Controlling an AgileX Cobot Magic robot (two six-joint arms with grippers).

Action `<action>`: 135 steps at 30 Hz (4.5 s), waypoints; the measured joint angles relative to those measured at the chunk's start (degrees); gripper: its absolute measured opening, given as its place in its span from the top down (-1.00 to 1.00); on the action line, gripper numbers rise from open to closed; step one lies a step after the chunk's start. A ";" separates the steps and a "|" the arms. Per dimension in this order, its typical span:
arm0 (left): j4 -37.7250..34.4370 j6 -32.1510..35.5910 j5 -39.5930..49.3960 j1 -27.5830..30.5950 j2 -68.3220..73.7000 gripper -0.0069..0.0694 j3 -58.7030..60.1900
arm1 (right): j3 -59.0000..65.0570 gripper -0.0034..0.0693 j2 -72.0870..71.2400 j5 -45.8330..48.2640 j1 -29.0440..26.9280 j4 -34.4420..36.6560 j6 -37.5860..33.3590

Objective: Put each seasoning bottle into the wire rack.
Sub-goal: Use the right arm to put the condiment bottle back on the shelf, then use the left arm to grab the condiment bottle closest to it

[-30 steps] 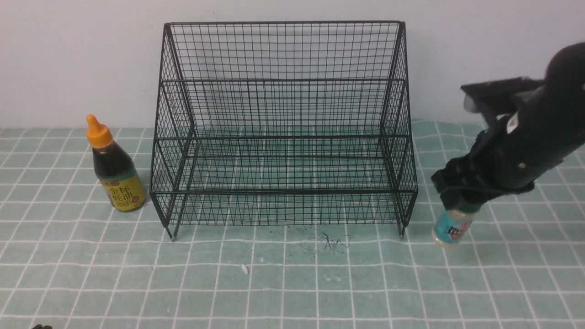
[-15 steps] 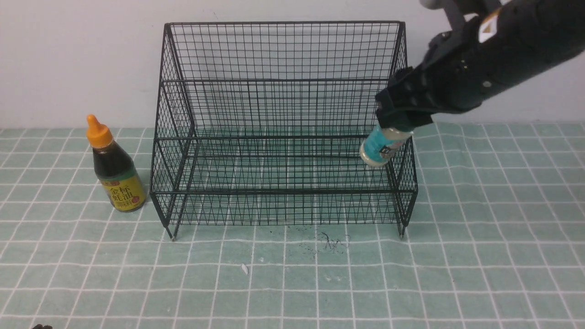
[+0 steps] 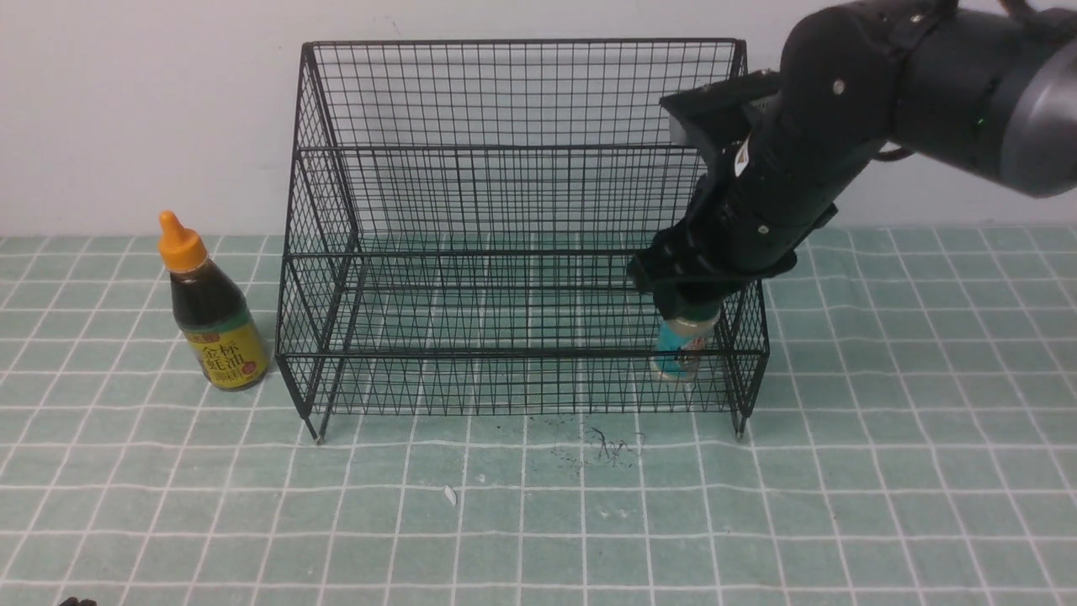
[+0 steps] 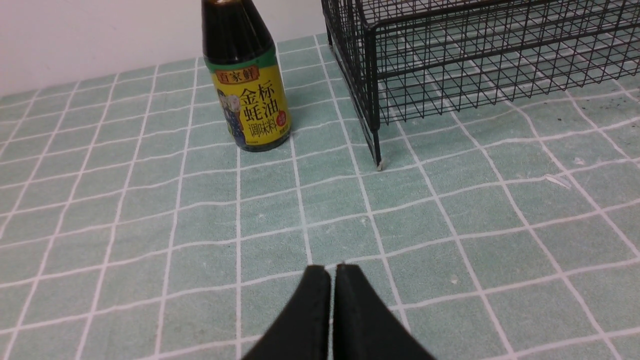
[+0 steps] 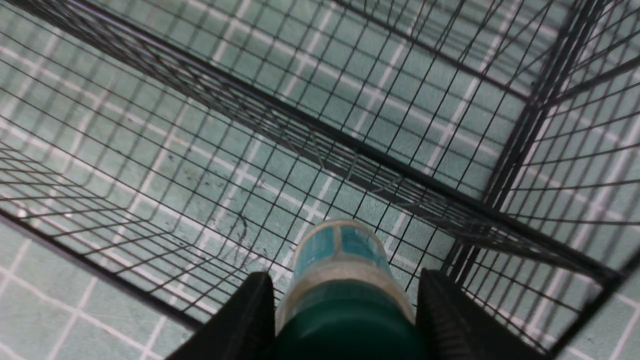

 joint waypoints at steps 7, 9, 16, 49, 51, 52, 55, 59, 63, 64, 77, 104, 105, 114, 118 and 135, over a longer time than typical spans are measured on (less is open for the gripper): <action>0.00 0.00 0.00 0.00 0.00 0.83 0.00 | -0.24 -0.01 2.65 -0.08 0.00 0.00 0.00; 0.00 0.00 0.00 0.00 0.00 0.83 0.00 | -0.29 -0.06 2.65 -0.08 0.00 -0.06 0.00; 0.00 0.00 0.00 0.00 0.00 0.83 0.00 | -0.29 -0.55 0.78 2.15 0.00 -1.03 1.95; 0.00 0.00 0.00 0.00 0.00 0.83 0.00 | 60.51 0.94 -103.40 -31.80 0.00 -12.70 23.63; 0.00 0.00 0.00 0.00 0.00 0.83 0.00 | 63.36 0.94 -106.36 -32.11 0.00 -12.69 24.89; 0.00 0.00 0.00 0.00 0.00 0.83 0.00 | 63.95 0.94 -107.26 -32.17 0.00 -12.42 25.10; 0.00 0.00 0.00 0.00 0.00 0.83 0.00 | 65.94 0.94 -108.69 -32.32 0.00 -10.66 25.36; 0.00 0.00 0.00 0.00 0.00 0.83 0.00 | 67.50 0.94 -108.74 -31.22 0.00 -8.94 25.36; 0.00 0.00 0.00 0.00 0.00 0.83 0.00 | 67.50 0.94 -108.74 -31.21 0.00 -8.94 25.08; 0.00 0.00 0.00 0.00 0.00 0.83 0.00 | 67.50 0.94 -108.74 -31.21 0.00 -9.14 24.07; 0.00 0.00 0.00 0.00 0.00 0.83 0.00 | 74.71 0.94 -108.74 -36.89 0.00 -6.07 9.34; -0.05 0.00 0.12 0.00 0.00 0.83 0.00 | 93.74 0.94 -108.69 -37.68 -25.86 -7.05 7.69; -0.05 0.00 0.12 0.00 0.00 0.83 0.00 | 93.74 0.94 -108.69 -37.72 -25.86 -7.05 7.63; -0.05 0.00 0.12 0.00 0.00 0.83 0.00 | 93.74 0.94 -108.69 -37.72 -25.86 -7.05 7.63; -0.05 0.00 0.12 0.00 0.00 0.83 0.00 | 93.74 0.94 -108.69 -37.72 -25.86 -7.05 7.61; -0.05 0.00 0.13 0.00 0.00 0.83 0.00 | 93.74 0.94 -108.69 -37.72 -25.86 -7.05 7.56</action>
